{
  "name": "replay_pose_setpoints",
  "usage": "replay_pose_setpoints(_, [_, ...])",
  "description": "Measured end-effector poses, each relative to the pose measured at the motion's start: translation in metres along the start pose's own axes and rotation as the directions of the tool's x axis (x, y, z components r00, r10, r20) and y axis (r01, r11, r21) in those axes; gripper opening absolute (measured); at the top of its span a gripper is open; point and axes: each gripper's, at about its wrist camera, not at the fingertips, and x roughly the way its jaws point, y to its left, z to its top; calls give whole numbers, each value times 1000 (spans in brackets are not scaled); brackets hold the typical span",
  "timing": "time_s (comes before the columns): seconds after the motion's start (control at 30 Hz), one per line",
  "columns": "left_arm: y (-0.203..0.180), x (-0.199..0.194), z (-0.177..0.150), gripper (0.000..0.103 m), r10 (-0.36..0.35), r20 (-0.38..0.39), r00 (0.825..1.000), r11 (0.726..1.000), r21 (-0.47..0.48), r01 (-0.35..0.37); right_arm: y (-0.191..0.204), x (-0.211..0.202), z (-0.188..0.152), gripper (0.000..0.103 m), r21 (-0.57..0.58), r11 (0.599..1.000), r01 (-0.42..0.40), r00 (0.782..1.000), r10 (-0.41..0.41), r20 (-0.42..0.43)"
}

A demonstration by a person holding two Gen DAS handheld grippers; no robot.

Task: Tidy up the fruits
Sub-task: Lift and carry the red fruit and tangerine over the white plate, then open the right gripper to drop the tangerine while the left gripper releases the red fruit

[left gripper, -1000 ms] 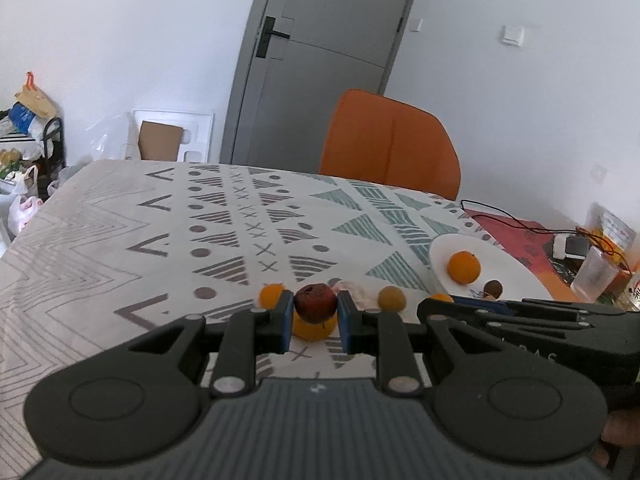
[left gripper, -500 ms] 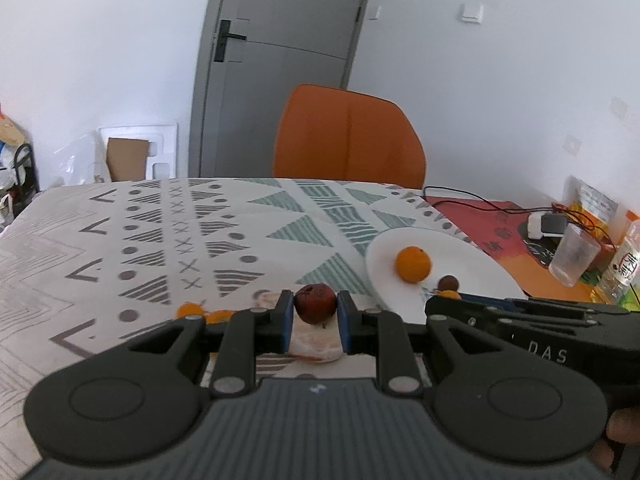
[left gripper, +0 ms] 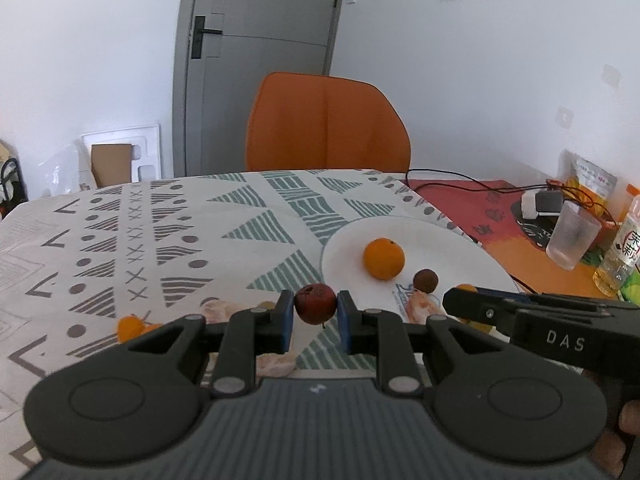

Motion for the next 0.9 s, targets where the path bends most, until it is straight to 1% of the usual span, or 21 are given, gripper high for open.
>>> replay_pose_setpoints(0.23, [-12, 11, 7, 21, -25, 1, 1000, 999, 20, 25, -16, 0, 3, 21, 21, 999, 39, 999, -39, 8])
replay_pose_setpoints(0.37, [-17, 18, 8, 21, -36, -5, 999, 999, 26, 36, -27, 0, 7, 22, 39, 997, 70, 997, -71, 32])
replay_pose_setpoints(0.43, [-19, 21, 9, 22, -41, -9, 999, 999, 28, 41, -32, 0, 8, 31, 48, 994, 100, 994, -102, 40])
replay_pose_setpoints(0.6, [-25, 27, 10, 22, -57, -20, 998, 998, 38, 58, -40, -3, 6, 33, 72, 992, 107, 994, -109, 25])
replay_pose_setpoints(0.67, [-27, 30, 11, 22, -63, -23, 998, 997, 38, 64, -41, -4, 5, 41, 74, 990, 118, 993, -119, 18])
replay_pose_setpoints(0.73, [-29, 33, 13, 22, -66, -28, 997, 997, 36, 67, -41, -6, 4, 45, 69, 990, 122, 992, -123, 16])
replay_pose_setpoints(0.8, [-29, 33, 15, 26, -61, -20, 998, 998, 29, 62, -39, -8, 3, 46, 63, 990, 123, 992, -124, 14])
replay_pose_setpoints(0.83, [-29, 33, 15, 26, -59, -18, 998, 998, 26, 59, -38, -8, 4, 50, 61, 990, 125, 992, -126, 13])
replay_pose_setpoints(0.87, [-28, 33, 16, 27, -57, -18, 998, 998, 22, 57, -37, -8, 4, 56, 59, 990, 128, 992, -129, 13])
replay_pose_setpoints(0.9, [-27, 32, 16, 30, -56, -19, 998, 998, 17, 57, -36, -8, 4, 59, 55, 990, 131, 991, -133, 16])
